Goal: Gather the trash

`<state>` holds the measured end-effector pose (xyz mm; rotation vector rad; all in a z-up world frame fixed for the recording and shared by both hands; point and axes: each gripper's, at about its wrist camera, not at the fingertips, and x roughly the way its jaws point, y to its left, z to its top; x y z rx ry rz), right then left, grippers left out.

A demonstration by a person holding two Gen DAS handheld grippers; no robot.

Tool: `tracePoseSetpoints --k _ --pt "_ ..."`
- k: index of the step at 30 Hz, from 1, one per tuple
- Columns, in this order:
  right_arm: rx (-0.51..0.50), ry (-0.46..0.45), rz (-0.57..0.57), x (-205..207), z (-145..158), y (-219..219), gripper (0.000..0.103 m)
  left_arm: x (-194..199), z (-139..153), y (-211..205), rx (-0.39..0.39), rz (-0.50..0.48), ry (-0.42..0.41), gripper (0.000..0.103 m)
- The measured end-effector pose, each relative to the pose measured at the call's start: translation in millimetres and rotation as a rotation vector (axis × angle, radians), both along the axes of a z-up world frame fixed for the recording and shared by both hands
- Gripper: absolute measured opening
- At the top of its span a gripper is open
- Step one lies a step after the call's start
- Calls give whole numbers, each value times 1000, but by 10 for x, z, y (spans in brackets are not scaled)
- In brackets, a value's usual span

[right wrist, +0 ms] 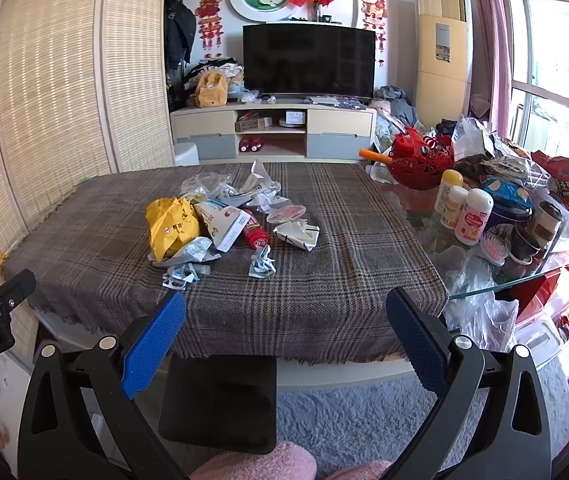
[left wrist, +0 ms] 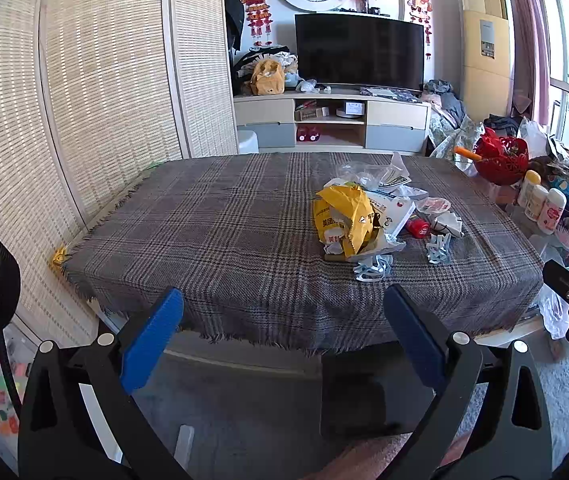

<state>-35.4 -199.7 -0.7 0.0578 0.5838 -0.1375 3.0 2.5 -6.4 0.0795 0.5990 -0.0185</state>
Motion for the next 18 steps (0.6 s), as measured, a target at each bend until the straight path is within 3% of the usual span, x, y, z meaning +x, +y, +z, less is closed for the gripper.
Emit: tracePoseSetpoints --k 18 --pt "13 -2 -1 -24 -4 -28 100 -11 59 -17 2 5 -6 95"
